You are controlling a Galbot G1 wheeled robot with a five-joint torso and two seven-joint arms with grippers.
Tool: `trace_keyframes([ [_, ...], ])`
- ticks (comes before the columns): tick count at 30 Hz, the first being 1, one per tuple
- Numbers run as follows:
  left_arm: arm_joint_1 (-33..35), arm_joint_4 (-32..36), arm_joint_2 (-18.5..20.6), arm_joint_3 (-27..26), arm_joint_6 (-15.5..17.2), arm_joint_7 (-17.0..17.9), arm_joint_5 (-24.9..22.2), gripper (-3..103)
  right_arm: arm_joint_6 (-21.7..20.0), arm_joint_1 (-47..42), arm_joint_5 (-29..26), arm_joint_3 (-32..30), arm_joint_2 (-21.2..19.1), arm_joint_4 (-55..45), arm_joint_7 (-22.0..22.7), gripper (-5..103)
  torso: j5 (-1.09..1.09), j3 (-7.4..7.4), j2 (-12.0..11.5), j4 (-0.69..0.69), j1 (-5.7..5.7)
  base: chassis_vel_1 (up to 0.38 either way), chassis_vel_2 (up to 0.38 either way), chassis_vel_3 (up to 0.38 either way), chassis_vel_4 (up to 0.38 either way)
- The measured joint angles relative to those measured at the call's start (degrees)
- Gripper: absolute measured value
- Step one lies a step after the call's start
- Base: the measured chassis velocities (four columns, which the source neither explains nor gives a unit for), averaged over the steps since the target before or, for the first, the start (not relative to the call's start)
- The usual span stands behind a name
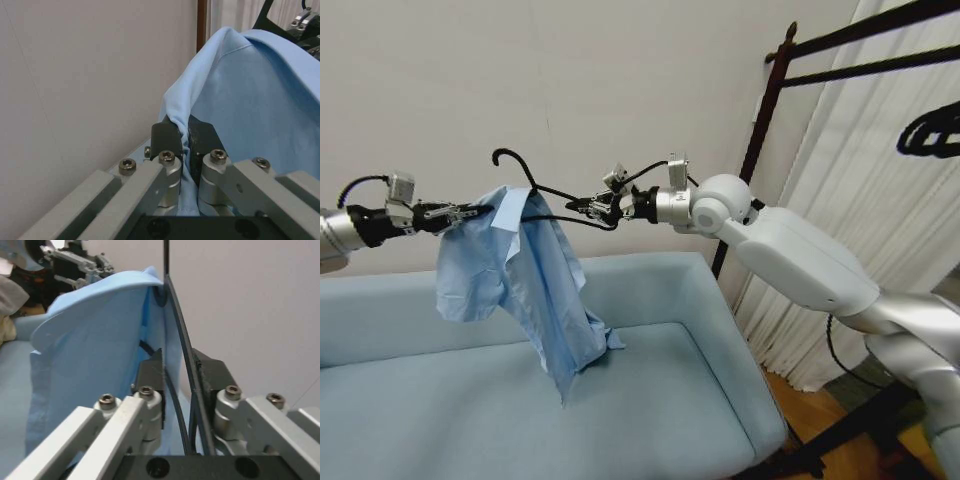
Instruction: Pick up the clothes from the sofa and hang them on the clothes hanger.
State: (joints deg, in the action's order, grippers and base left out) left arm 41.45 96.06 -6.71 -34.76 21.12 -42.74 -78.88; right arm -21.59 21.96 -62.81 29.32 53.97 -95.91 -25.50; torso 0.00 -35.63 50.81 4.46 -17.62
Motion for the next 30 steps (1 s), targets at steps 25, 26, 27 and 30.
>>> trace_keyframes([
  [25, -3.35, -4.52, -1.64, 0.83, -4.69, -7.85, 0.94, 3, -2.38, -8.31, -7.14, -7.99, -9.53, -2.54, 4.38, 100, 0.01, 0.0, 0.0, 0.02, 0.0, 0.0, 0.0, 0.0, 0.0],
  [26, -3.6, -4.81, -1.63, 0.83, -5.08, -8.67, 0.71, 3, -2.43, -9.4, -7.82, -7.53, -9.85, -2.91, 4.63, 100, 0.01, 0.0, 0.0, 0.01, 0.0, 0.0, 0.0, 0.0, 0.0],
  [27, -3.6, -4.81, -1.63, 0.83, -5.08, -8.67, 0.71, 3, -2.43, -9.4, -7.82, -7.53, -9.85, -2.91, 4.63, 100, 0.01, 0.0, 0.0, 0.01, 0.0, 0.0, 0.0, 0.0, 0.0],
  [30, -5.07, -5.29, -1.91, 0.79, -5.49, -11.41, -1.45, 3, -2.88, -12.32, -11.11, -6.5, -9.11, -2.81, 6.5, 100, 0.01, 0.0, 0.0, 0.01, 0.0, 0.0, 0.0, 0.0, 0.0],
])
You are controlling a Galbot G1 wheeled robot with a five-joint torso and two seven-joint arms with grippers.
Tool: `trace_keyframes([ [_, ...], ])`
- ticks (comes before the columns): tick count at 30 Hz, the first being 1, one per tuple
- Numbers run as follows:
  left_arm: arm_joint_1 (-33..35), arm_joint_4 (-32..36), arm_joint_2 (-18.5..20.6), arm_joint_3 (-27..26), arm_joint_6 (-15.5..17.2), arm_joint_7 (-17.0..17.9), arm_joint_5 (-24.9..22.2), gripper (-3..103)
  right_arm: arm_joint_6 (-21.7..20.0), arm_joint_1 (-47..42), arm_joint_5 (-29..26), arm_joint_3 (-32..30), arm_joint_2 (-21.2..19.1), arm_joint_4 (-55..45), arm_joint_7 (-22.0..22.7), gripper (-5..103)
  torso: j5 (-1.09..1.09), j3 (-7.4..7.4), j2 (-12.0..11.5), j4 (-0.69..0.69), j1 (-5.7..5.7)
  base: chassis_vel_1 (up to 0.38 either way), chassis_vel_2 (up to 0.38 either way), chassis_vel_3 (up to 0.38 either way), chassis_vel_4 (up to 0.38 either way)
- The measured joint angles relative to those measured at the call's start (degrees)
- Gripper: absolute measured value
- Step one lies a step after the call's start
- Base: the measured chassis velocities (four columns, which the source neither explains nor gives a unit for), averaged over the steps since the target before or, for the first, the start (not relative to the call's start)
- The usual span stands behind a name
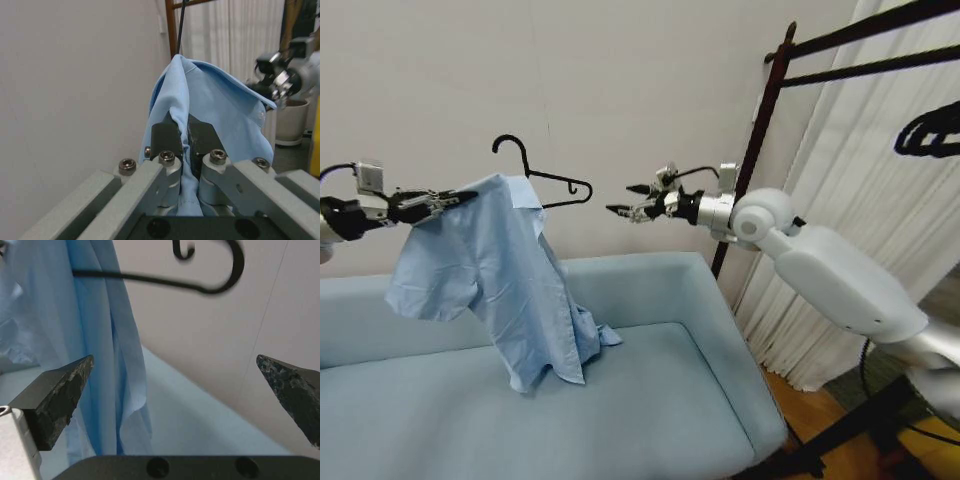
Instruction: Pick up the clothes from the sofa and hang them on the clothes hanger.
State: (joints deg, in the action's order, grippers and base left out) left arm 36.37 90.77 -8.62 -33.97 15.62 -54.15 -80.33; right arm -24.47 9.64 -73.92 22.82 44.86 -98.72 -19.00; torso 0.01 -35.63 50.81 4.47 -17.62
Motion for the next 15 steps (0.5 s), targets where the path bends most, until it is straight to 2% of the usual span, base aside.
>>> trace_keyframes([
  [2, -0.38, -0.03, -0.07, 0.0, 0.0, -0.57, -1.23, 3, -0.12, -0.68, -1.22, 0.17, 0.57, 0.19, 0.87, 100, 0.0, 0.0, 0.0, 0.0, 0.0, 0.0, 0.0, 0.0, 0.0],
  [5, -0.87, -0.43, -0.16, 0.12, -0.02, -3.34, -5.71, 3, -0.7, -2.61, -5.36, 0.24, 3.59, 1.34, 3.49, 100, 0.0, 0.0, 0.0, -0.01, 0.0, 0.0, 0.0, 0.0, 0.0],
  [6, -0.87, -0.43, -0.16, 0.12, -0.02, -3.34, -5.71, 3, -0.7, -2.61, -5.36, 0.24, 3.59, 1.34, 3.49, 100, 0.0, 0.0, 0.0, -0.01, 0.0, 0.0, 0.0, 0.0, 0.0],
  [10, -0.48, -1.86, -1.68, 0.51, 0.29, -7.61, -8.6, 3, -1.47, -4.29, -8.9, 0.19, 6.86, 1.37, 6.6, 100, -0.02, 0.0, 0.0, -0.03, 0.0, 0.0, 0.0, 0.0, 0.0],
  [12, -0.41, -2.88, -2.87, 0.87, 0.76, -9.97, -9.61, 3, -1.53, -4.65, -9.63, 0.55, 7.51, 0.89, 7.35, 100, -0.03, 0.0, 0.0, 0.0, 0.0, 0.0, 0.0, 0.0, 0.0],
  [15, -0.77, -3.74, -4.11, 1.39, 1.47, -11.69, -10.83, 3, -1.65, -4.99, -10.97, 0.78, 8.18, 0.31, 8.4, 100, -0.03, 0.0, 0.0, 0.01, 0.0, 0.0, 0.0, 0.0, 0.0],
])
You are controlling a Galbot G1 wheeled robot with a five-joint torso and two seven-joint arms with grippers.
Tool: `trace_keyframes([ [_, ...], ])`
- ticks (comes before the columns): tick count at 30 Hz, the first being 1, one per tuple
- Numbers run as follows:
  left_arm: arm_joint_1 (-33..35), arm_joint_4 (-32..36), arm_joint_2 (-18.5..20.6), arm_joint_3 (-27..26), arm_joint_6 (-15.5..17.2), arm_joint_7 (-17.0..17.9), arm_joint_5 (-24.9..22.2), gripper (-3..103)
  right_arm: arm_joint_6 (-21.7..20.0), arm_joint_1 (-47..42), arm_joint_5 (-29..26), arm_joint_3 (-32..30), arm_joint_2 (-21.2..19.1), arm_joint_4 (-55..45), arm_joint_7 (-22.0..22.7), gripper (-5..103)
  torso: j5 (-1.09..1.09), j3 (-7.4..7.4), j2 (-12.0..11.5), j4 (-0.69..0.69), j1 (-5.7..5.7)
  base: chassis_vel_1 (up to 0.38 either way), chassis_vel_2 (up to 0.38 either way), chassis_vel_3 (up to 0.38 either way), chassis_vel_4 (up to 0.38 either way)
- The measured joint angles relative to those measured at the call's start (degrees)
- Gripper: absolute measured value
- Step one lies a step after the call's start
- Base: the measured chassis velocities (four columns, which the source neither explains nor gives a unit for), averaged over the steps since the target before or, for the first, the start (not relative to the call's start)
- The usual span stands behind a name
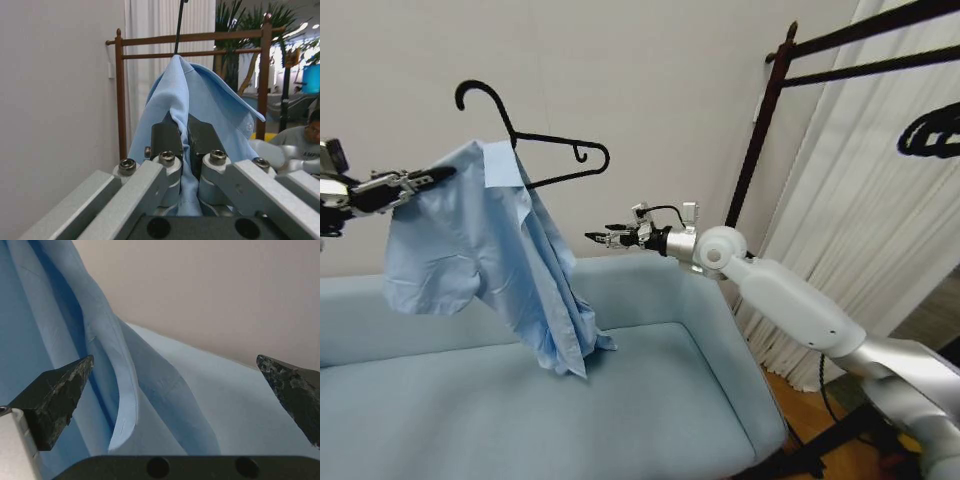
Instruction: Pick up the clothes from the sofa and hang them on the clothes hanger.
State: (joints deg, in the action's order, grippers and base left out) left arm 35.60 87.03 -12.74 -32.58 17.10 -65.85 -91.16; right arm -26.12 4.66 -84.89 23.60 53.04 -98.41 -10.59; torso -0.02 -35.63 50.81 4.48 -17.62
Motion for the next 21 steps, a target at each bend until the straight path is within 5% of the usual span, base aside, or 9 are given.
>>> trace_keyframes([
  [8, -0.96, -0.87, -2.46, 1.2, 1.19, -3.26, -1.78, 3, -0.34, -2.18, -0.73, 1.33, 1.19, -0.46, 1.61, 100, 0.01, 0.0, 0.0, -0.01, 0.0, 0.0, 0.0, 0.0, 0.0],
  [21, -1.66, -2.01, -2.0, 1.32, 1.51, -3.78, -2.39, 3, 0.77, -6.41, -1.83, 0.22, 2.04, -2.29, 1.92, 100, 0.02, 0.0, 0.0, -0.02, 0.0, 0.0, 0.0, 0.0, 0.0],
])
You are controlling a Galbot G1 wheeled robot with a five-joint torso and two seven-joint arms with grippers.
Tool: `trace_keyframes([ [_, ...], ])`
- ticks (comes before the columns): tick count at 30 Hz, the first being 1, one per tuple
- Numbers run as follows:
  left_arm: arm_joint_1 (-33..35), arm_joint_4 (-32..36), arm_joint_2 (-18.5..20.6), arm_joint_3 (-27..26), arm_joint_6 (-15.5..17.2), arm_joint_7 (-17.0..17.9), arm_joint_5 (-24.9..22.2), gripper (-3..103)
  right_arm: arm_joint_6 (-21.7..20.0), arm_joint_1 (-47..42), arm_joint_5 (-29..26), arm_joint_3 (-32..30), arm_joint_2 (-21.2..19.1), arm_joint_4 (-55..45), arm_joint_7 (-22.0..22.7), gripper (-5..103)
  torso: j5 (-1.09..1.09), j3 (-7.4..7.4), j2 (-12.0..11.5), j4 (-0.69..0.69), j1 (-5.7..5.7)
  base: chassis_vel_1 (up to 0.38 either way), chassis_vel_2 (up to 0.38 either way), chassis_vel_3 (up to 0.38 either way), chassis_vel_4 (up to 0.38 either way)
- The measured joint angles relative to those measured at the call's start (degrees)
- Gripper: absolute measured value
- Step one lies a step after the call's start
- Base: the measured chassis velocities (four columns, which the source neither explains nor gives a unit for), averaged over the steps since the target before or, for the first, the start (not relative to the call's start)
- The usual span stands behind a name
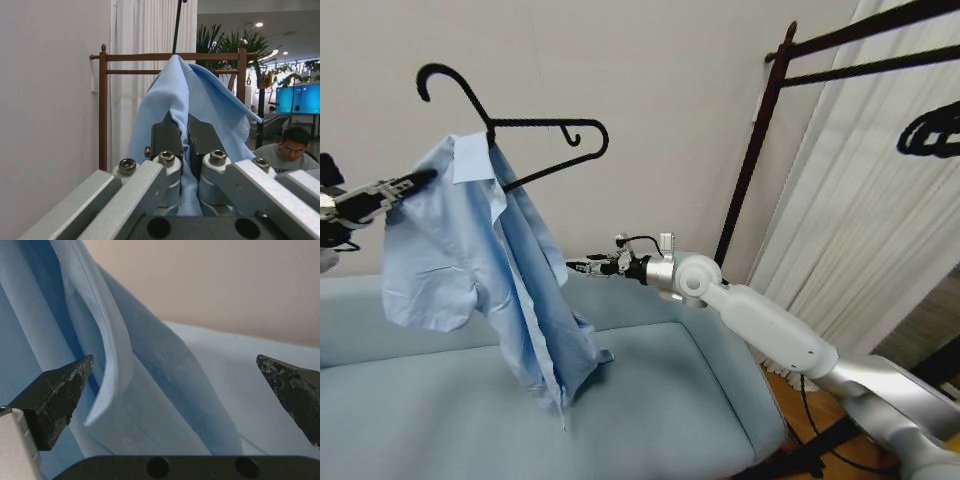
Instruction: Pick up the clothes from the sofa and hang them on the clothes hanger.
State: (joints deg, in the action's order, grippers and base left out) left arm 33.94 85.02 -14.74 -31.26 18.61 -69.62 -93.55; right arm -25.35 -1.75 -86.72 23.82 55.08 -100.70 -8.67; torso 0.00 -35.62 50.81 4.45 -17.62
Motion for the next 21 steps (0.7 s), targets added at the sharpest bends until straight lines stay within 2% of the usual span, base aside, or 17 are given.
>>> trace_keyframes([
  [4, -0.05, 0.23, 0.37, 0.0, 0.13, -0.01, -0.17, 3, 0.04, 0.29, -0.78, -1.94, 0.82, 1.01, 0.01, 100, 0.0, 0.0, 0.0, 0.01, 0.0, 0.0, 0.0, 0.0, 0.0],
  [6, 0.1, 0.28, 0.55, -0.01, 0.15, -0.04, -0.24, 3, -0.15, 0.83, -2.99, -3.31, 0.94, 1.53, 0.05, 100, 0.0, 0.0, 0.0, 0.0, 0.0, 0.0, 0.0, 0.0, 0.0],
  [12, 0.07, 0.39, 0.52, -0.02, 0.16, 0.36, -0.32, 3, -0.8, 0.0, -3.51, -2.27, 0.21, -0.92, -1.09, 100, 0.0, 0.0, 0.0, 0.02, 0.0, 0.0, 0.0, 0.0, 0.0],
  [21, 0.39, 0.68, 0.52, -0.4, 0.12, 0.72, -0.33, 3, -0.79, 0.6, -2.85, 0.02, 2.56, -0.83, -0.91, 100, 0.0, 0.0, 0.0, 0.0, 0.0, 0.0, 0.0, 0.0, 0.0],
])
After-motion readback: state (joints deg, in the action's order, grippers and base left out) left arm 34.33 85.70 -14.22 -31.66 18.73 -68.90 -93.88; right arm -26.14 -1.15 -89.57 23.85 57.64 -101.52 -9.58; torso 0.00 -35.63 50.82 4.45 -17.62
